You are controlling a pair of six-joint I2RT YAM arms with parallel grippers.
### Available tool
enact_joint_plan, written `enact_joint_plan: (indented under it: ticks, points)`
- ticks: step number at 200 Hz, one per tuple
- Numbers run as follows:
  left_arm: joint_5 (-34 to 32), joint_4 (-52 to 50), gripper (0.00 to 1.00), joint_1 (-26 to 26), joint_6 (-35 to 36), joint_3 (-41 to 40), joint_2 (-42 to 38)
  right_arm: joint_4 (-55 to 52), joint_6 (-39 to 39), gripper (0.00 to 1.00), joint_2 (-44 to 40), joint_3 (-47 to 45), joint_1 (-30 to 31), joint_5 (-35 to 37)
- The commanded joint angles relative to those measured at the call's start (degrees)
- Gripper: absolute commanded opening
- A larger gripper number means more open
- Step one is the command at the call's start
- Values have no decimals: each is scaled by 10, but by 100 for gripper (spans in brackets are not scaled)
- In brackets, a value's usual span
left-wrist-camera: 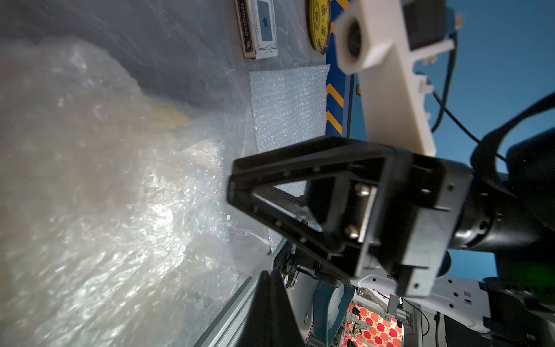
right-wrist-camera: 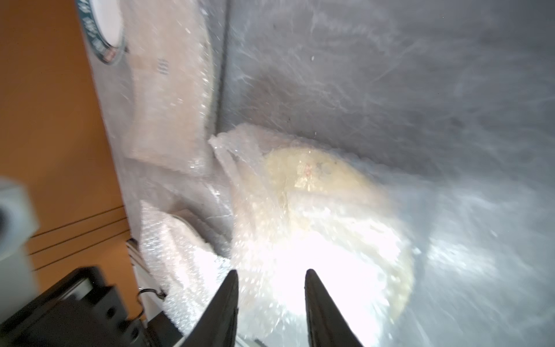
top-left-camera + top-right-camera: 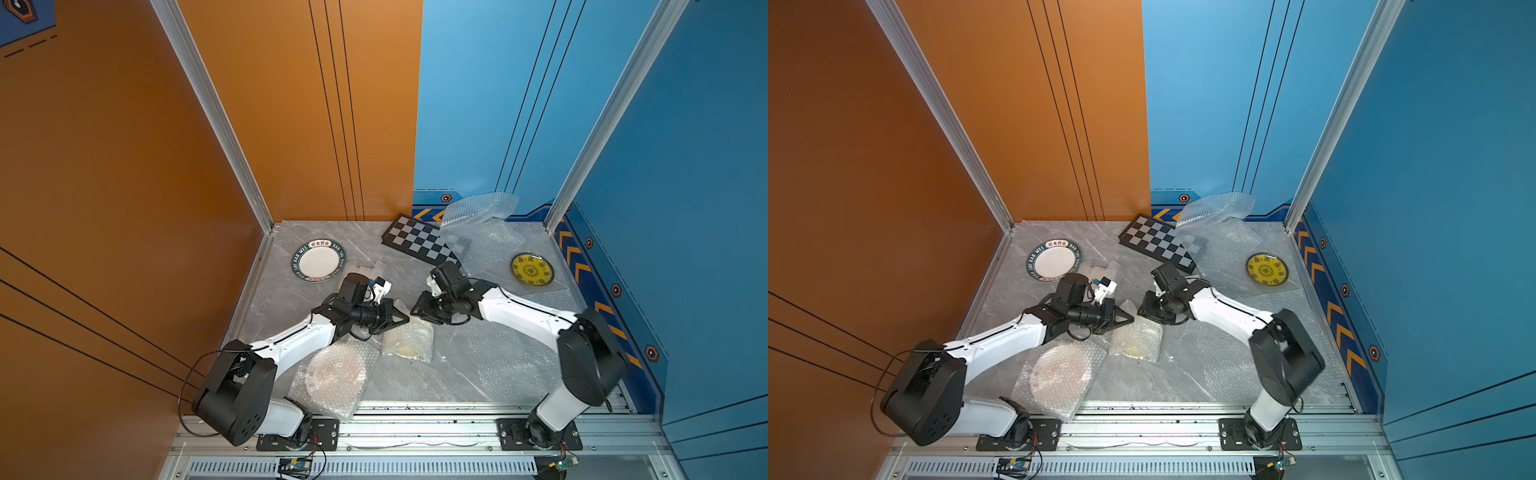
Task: Unpack dinner plates from bubble wrap
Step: Unwrap the bubble wrap at the center of the board.
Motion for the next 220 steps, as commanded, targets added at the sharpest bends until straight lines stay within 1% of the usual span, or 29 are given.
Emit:
enact_joint_plan:
  ticks: [1, 39, 61, 78, 99, 105, 132, 153, 180, 220]
  points:
    - [-9, -29, 0, -10, 7, 35, -9, -17, 10, 40, -81, -56, -37, 19]
    - [-22, -46, 0, -43, 5, 74, 8, -42, 14, 39, -177, -139, -82, 10]
    - [-37, -65, 0, -73, 10, 110, 33, -56, 12, 38, -219, -172, -91, 7]
    - [-42, -75, 0, -93, 17, 135, 59, -63, 12, 38, -232, -190, -94, -1]
    - [-48, -83, 0, -116, 22, 148, 92, -74, 12, 38, -237, -209, -96, 8]
    - [-50, -85, 0, -122, 23, 170, 101, -74, 12, 37, -238, -215, -98, 9]
    - [-58, -104, 0, -141, 33, 198, 139, -77, 16, 36, -260, -246, -108, 7]
    - [-65, -112, 0, -161, 37, 224, 161, -96, 15, 36, -297, -257, -125, 8]
    - [-74, -121, 0, -186, 35, 257, 189, -140, 5, 37, -342, -260, -161, 1]
    - [-85, -111, 0, -193, 17, 245, 223, -191, -9, 40, -382, -251, -191, -4]
